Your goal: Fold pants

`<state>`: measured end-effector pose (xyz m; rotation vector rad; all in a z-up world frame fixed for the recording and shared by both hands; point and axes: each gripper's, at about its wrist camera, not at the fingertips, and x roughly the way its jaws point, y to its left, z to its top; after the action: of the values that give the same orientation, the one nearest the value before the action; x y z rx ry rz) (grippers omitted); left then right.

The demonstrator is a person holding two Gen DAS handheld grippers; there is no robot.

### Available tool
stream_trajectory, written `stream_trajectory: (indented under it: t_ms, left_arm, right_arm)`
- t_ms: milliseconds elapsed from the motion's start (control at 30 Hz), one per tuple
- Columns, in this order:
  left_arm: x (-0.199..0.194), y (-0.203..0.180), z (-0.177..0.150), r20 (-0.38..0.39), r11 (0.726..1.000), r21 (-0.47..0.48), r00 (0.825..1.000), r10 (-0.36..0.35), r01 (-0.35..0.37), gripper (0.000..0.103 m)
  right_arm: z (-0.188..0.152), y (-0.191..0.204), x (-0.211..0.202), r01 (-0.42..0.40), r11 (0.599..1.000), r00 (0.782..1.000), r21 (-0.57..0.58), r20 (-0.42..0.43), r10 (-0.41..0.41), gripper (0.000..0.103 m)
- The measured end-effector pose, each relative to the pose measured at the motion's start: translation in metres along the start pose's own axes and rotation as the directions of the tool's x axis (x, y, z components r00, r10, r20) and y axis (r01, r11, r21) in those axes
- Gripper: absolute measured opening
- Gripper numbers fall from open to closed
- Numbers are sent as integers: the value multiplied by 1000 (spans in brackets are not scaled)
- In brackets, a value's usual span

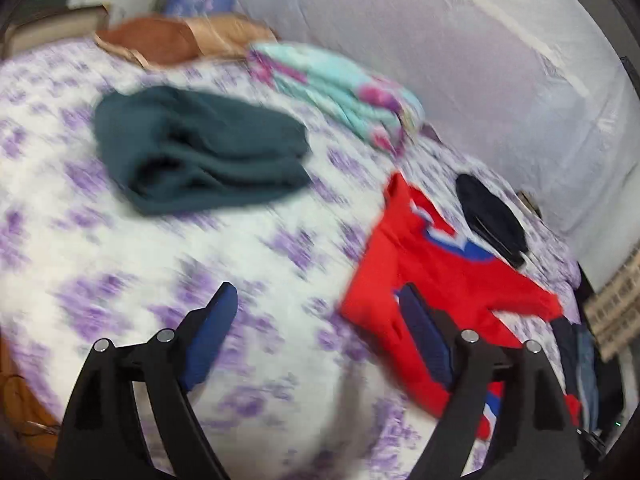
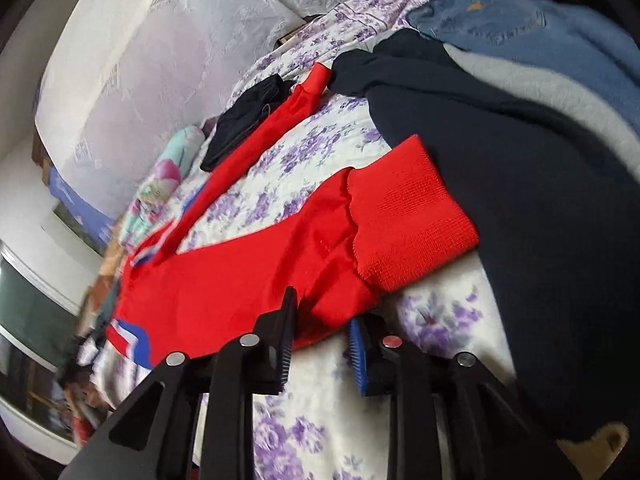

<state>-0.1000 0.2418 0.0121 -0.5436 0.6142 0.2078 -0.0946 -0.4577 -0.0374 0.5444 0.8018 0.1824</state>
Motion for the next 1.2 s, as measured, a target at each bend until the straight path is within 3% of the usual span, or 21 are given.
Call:
stream_trajectory:
  t_ms: [67,200,233,267,300,333,400,433,500,600,667,700,733,800,933,1000,1033,1067,1133,1200]
  left_arm:
    - [-4,-7,8,-5,999,26,1000,-25,25,80]
    - [9,-58,15,-15,984,157,996,-83,85,85]
    - [16,-71,13,-23,976,192,995,-101,104,90]
    - [25,-86,9,-34,964,235,992,-119,124,92]
    - [38,-100,3,-55,950,284,991,-121,131,94]
    - [53,-110,-3,-80,938,323,992,-102,123,94]
    - [93,-118,-18,-157,929,365,988,2,56,94]
    - [104,-116,-22,-169,928,372,985,35,31,94]
    - [109,-115,-26,-109,904,426,990,86,-31,94]
    - [107,-105,-17,-126,925,380,990,58,-6,94]
    - [109,-98,-13,-133,934,357,989,64,-13,94]
    - [108,-97,-12,-133,937,348,989,64,-13,94]
    - [109,-94,-10,-130,940,341,989,76,-27,94]
    - [113,-85,-10,-141,948,308,981,132,-83,95]
    - [116,-81,-8,-163,957,271,975,153,-105,95]
    - [113,-82,-9,-153,952,281,974,169,-121,95]
    - [109,-82,-9,-138,948,288,974,182,-136,95]
    - [103,-81,-7,-120,946,291,975,185,-144,95]
    - [94,-80,1,-107,952,276,980,169,-134,95]
    - [92,-81,19,-113,961,255,984,136,-104,97]
  right_arm:
    - [3,3,-3,3,1000,1000,0,2,-3,26]
    - [17,-2,-18,-98,992,993,75,67,93,28]
    - [18,-4,-17,-117,989,992,91,68,111,33]
    - [19,-6,-15,-132,986,990,100,57,127,46]
    - [19,-6,-5,-130,988,991,82,-3,130,55]
    - [17,-4,4,-105,993,992,55,-57,109,62]
    - [13,-3,10,-51,999,995,19,-83,52,62]
    - [11,-4,7,-62,998,995,18,-75,63,61]
    - [12,-12,-11,-95,994,995,53,-27,97,63]
    - [21,-38,-50,-195,970,976,144,120,179,71]
    - [24,-43,-68,-100,982,975,159,213,64,72]
    - [24,-33,-72,10,996,971,89,238,-31,72]
    - [24,-26,-70,62,997,968,40,241,-70,72]
    - [21,-4,-51,79,996,971,-45,229,-67,70]
    - [16,34,-8,109,972,983,-207,171,-74,69]
    - [15,38,25,204,943,978,-261,85,-188,60]
    - [14,29,34,256,926,967,-277,69,-246,47]
    - [14,23,36,276,919,961,-281,72,-266,30]
    - [22,2,20,228,955,974,-191,57,-221,19]
    - [31,-10,2,156,985,985,-75,81,-150,28]
